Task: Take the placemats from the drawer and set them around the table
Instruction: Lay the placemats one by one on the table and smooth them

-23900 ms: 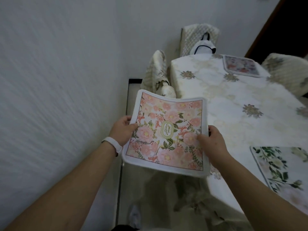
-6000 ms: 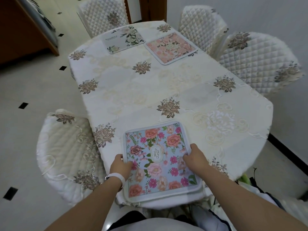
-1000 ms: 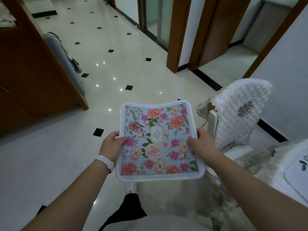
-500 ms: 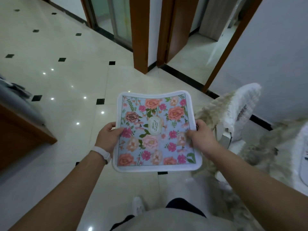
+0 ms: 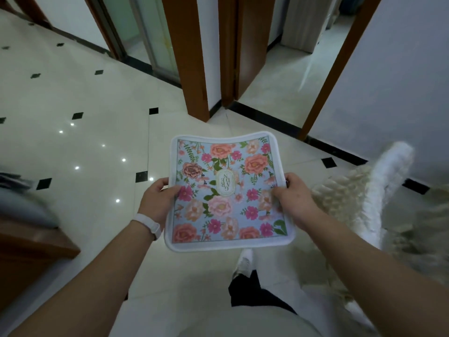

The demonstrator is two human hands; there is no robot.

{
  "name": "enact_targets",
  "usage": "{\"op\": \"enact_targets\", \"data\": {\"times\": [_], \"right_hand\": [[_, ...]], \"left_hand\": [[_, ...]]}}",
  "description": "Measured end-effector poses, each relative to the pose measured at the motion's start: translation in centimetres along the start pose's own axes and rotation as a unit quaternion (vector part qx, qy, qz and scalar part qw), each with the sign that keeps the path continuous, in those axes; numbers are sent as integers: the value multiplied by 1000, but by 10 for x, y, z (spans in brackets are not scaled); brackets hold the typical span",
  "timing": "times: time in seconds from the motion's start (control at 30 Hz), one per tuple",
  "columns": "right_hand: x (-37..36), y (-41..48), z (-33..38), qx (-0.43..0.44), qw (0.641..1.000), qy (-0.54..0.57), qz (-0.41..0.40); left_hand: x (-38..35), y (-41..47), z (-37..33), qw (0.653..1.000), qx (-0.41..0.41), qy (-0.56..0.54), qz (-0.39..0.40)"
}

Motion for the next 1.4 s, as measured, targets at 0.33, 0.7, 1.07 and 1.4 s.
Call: {"op": "enact_targets", "data": {"times": [0.33, 0.7, 1.07, 1.4], "right_hand": [[82, 142, 51, -26, 997, 65, -29], [161, 229, 28, -99, 980, 103, -141], [212, 358, 62, -178, 947, 88, -254], [262, 387, 54, -260, 877, 168, -368]], "left_hand": [[-153, 124, -81, 997, -34, 46, 50], [-318, 241, -90, 980, 9, 99, 170], [-487, 404, -120, 947, 78, 123, 287], [-653, 444, -116, 876, 122, 190, 426]]}}
Point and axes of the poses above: each hand's wrist, its own y-axis towards the middle knuckle, its own x-axis out of the back of the hand, z = x × y, the point moved 4 cm from there along y, towards the middle knuckle, and after that the axes turned 14 degrees about -y, right-handed, at the moved point
